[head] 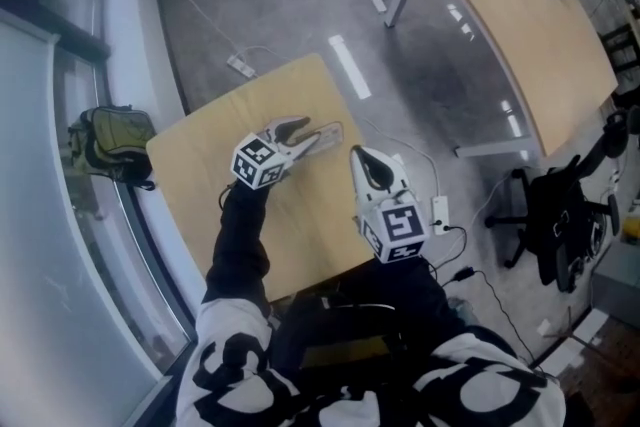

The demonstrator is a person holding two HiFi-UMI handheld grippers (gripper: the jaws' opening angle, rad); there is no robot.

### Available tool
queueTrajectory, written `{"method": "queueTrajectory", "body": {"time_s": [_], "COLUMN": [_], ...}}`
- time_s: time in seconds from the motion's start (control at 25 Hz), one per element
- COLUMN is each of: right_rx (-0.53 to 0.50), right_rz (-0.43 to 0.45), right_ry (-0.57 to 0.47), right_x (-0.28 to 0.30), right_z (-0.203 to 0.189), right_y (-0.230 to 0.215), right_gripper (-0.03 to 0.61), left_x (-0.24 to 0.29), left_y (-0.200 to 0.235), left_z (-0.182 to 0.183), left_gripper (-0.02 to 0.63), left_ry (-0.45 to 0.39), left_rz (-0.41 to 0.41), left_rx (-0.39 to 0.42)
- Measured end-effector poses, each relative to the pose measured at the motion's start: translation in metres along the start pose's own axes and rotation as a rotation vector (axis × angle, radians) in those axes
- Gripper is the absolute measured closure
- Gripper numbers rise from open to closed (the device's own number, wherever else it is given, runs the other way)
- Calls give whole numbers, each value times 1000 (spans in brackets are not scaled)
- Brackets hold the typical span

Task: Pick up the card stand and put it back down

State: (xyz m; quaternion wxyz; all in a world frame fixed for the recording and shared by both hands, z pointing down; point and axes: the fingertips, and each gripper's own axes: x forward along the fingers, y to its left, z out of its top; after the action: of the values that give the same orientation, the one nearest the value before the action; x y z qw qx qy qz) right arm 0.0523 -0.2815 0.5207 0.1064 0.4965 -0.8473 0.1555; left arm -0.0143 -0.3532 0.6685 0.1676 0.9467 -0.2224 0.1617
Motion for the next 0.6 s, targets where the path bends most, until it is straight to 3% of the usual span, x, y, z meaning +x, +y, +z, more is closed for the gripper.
{"method": "queueTrajectory", "body": {"time_s": [0.2,0.4,0.6], "right_rx": [-40,-69,-87], "right_rz": [47,36,64], "right_ry": [-48,-71,-105], "right_x": [-8,-19,-28], "right_z": [11,26,38], "right_y": [20,34,52], "right_gripper": [558,558,558], "left_x": [-35,-83,-117], "left_y": [2,6,-19], "left_z": [18,44,66], "left_gripper": [457,459,466], "left_ry": [-71,-198,-239], "left_rz": [93,224,329], "left_rx": [-10,-34,3]}}
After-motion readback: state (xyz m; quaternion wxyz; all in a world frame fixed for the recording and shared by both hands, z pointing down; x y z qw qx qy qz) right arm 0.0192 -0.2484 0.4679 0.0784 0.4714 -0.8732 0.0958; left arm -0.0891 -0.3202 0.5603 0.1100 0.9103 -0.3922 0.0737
